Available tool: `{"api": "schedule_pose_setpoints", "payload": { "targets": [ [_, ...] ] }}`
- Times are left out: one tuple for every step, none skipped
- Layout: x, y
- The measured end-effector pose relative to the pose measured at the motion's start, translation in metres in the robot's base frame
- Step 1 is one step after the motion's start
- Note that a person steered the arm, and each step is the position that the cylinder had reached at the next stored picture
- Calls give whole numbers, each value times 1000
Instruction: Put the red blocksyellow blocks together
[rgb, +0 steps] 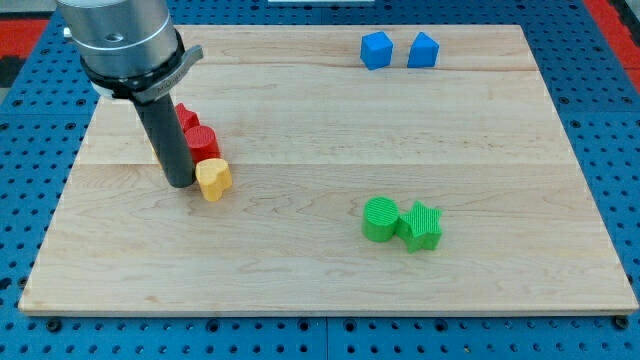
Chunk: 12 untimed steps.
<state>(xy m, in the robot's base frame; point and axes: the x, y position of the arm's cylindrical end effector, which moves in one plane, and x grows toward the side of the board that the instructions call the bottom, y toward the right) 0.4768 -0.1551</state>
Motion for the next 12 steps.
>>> {"api": "schedule_pose_setpoints", "payload": {
  "targets": [
    [22,2],
    [18,46],
    [-34,57],
    [-49,64],
    [-43,65],
    [-74,65],
    [-72,64],
    [-35,16],
    [-46,-55],
    [-52,-85],
    [-7,-85],
    [9,-147]
  ]
}}
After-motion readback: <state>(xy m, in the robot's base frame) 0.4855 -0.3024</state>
